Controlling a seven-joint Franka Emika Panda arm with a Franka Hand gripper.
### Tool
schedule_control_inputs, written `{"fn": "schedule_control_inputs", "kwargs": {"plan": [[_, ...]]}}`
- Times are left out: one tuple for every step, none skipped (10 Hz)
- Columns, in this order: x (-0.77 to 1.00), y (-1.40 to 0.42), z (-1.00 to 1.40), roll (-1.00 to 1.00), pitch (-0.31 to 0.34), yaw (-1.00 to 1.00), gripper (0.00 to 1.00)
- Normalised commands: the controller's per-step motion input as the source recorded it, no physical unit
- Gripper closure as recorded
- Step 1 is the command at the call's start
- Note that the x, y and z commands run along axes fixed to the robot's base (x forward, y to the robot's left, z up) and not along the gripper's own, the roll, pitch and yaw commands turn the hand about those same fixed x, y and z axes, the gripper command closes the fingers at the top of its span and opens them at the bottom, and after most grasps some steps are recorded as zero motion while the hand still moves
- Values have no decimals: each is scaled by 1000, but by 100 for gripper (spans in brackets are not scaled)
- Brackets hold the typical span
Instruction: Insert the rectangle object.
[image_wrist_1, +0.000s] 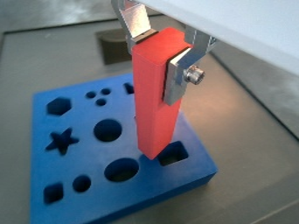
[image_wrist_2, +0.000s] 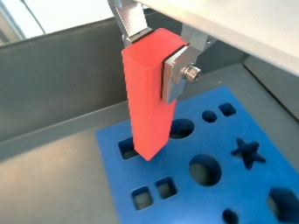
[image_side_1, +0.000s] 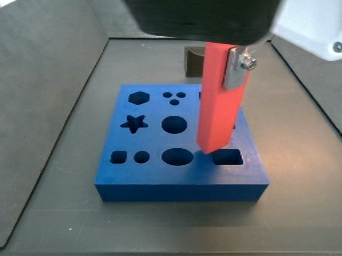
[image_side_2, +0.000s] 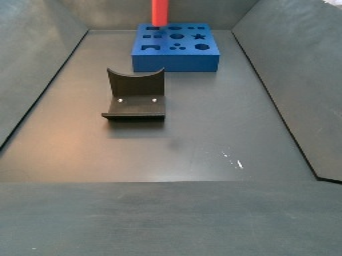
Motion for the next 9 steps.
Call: {"fn": "schedule_control_inputs", "kwargs": {"plan": [[434, -166, 366, 270, 103, -337, 100], [489, -177, 351, 286, 169, -237, 100], [477, -151, 277, 309, 179, -231, 100], [214, 0, 0, 289, 140, -511, 100], [0, 0, -86, 250, 149, -726, 100], [0, 0, -260, 181, 133, -826, 100], [6, 0, -386, 93, 71, -866, 100], [303, -111, -334, 0, 10, -729, 100], [177, 0, -9, -31, 0, -94, 100]]}}
